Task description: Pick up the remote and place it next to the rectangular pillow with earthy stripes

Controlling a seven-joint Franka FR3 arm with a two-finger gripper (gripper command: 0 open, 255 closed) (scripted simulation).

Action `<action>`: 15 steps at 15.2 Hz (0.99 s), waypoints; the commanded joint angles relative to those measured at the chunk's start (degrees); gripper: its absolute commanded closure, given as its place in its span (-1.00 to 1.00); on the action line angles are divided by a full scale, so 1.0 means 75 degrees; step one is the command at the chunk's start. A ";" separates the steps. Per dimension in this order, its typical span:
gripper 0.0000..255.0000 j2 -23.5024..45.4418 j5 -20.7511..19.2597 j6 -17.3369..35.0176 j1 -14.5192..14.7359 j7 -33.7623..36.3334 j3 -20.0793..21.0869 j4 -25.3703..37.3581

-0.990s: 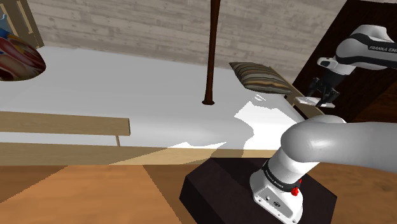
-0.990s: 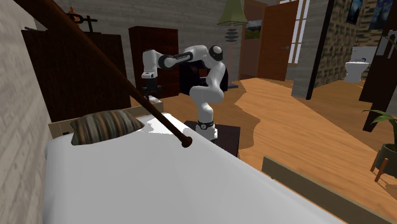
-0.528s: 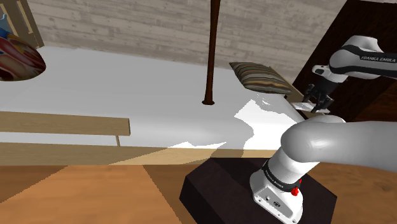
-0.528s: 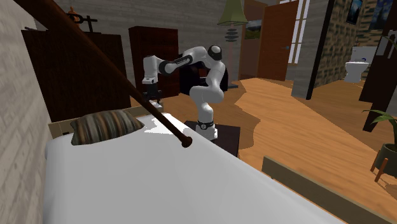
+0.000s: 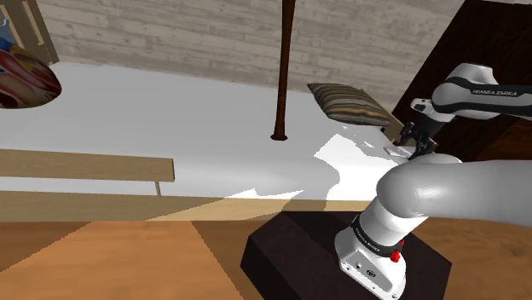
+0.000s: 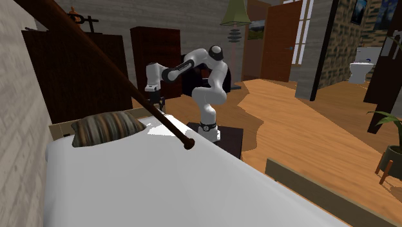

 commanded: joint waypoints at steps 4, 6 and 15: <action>1.00 0.0244 -0.0301 0.0523 0.0175 0.0094 -0.0505 -0.0182; 1.00 0.0244 -0.0301 0.0523 0.0175 0.0095 -0.0505 -0.0182; -1.00 0.0244 -0.0301 0.0523 0.0176 0.0095 -0.0506 -0.0182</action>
